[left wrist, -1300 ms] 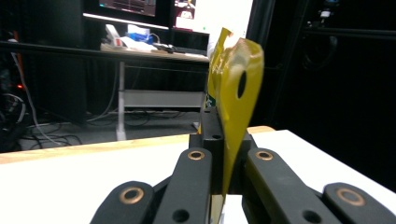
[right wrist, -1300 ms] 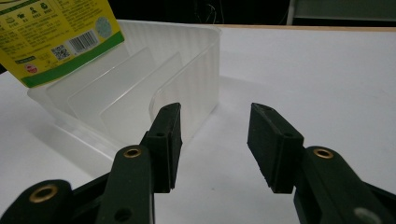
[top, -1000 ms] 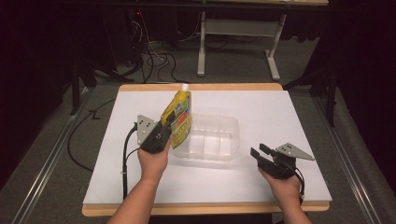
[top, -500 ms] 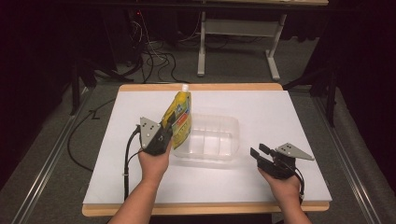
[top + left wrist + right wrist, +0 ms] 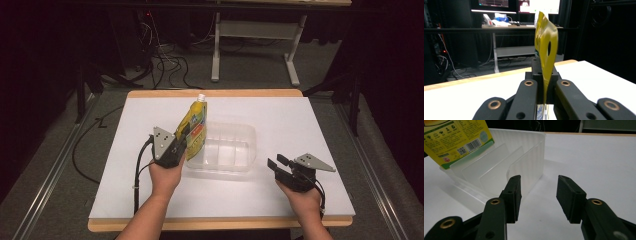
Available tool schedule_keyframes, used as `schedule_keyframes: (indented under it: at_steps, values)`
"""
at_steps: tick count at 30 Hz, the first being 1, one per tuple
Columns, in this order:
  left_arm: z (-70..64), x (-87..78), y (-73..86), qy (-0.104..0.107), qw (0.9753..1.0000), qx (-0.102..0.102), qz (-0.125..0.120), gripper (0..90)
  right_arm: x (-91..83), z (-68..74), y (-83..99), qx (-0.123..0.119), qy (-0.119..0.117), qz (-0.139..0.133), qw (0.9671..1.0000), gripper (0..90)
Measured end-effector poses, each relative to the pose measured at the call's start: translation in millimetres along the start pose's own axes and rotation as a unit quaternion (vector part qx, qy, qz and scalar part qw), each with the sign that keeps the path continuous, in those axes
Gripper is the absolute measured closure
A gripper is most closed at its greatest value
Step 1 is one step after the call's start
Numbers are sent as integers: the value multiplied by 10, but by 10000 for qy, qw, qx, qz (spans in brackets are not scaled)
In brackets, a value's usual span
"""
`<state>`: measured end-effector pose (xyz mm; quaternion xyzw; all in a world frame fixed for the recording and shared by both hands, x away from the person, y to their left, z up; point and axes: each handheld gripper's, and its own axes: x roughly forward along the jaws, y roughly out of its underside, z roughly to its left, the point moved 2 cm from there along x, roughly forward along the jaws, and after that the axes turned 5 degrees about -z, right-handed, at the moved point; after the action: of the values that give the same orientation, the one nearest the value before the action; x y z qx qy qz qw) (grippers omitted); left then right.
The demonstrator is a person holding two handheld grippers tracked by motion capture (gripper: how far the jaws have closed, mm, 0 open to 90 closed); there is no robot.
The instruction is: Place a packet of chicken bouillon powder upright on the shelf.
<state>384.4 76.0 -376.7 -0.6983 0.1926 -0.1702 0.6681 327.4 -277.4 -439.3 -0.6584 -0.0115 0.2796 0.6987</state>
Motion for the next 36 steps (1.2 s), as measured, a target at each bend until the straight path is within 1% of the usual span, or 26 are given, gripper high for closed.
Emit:
schedule_keyframes:
  at_steps: [3, 5, 7, 8, 12, 13, 15, 16, 17, 18, 19, 21, 22, 23, 27, 30, 33, 34, 36]
  values:
    - [11, -8, 8, 25, 10000, -44, 19, 900, -5, 2, -2, -5, 2, -18, 10000, 555]
    - [25, -21, 23, 51, 9999, -123, 36, 900, -5, 2, -2, 4, 2, -17, 10000, 555]
    - [36, -36, 38, 59, 9999, -134, 41, 900, -4, 1, -1, 2, -2, -19, 10000, 555]
    - [49, -49, 47, 109, 9998, -151, 77, 900, -1, 3, 0, 8, -2, -9, 10000, 555]
    - [68, -54, 45, 125, 9996, -221, 113, 900, 6, 12, 0, 3, -8, 0, 10000, 555]
    - [86, -56, 44, 141, 9995, -234, 154, 893, 12, 16, 2, -2, -11, 8, 10000, 554]
    - [91, -57, 47, 138, 9995, -222, 155, 895, 14, 18, 4, 3, -10, 16, 10000, 554]
    - [92, -62, 49, 114, 9996, -179, 160, 900, 18, 17, 6, -10, -9, 12, 10000, 554]
    - [93, -80, 46, 141, 9996, -147, 172, 900, 19, 16, 8, -10, -7, 21, 10000, 554]
    - [93, -80, 46, 141, 9996, -147, 172, 900, 19, 16, 8, -10, -7, 21, 10000, 554]
    - [92, -88, 36, 195, 9995, -178, 171, 900, 18, 15, 8, -6, -6, 23, 10000, 554]
    - [81, -92, 6, 200, 9995, -157, 160, 900, 18, 14, 9, -10, -4, 17, 10000, 555]
    - [75, -87, -17, 207, 9996, -131, 169, 900, 27, 14, 15, -10, -13, 38, 10000, 555]
    - [61, -59, -47, 229, 9995, -178, 150, 900, 31, 16, 17, -14, -14, 45, 10000, 555]
    - [34, -15, -84, 253, 9994, -176, 157, 900, 31, 34, 12, -49, -22, 38, 10000, 555]
    - [15, -7, -115, 260, 9995, -90, 159, 900, 28, 28, 14, -45, -17, 39, 10000, 555]
    - [15, -14, -144, 278, 9995, -98, 126, 900, 28, 18, 15, -30, -20, 32, 10000, 556]
    - [18, -10, -149, 277, 9995, -54, 167, 900, 29, 18, 15, -35, -20, 35, 10000, 555]
    - [24, -3, -145, 278, 9994, -59, 205, 900, 30, 18, 15, -48, -25, 33, 10000, 555]
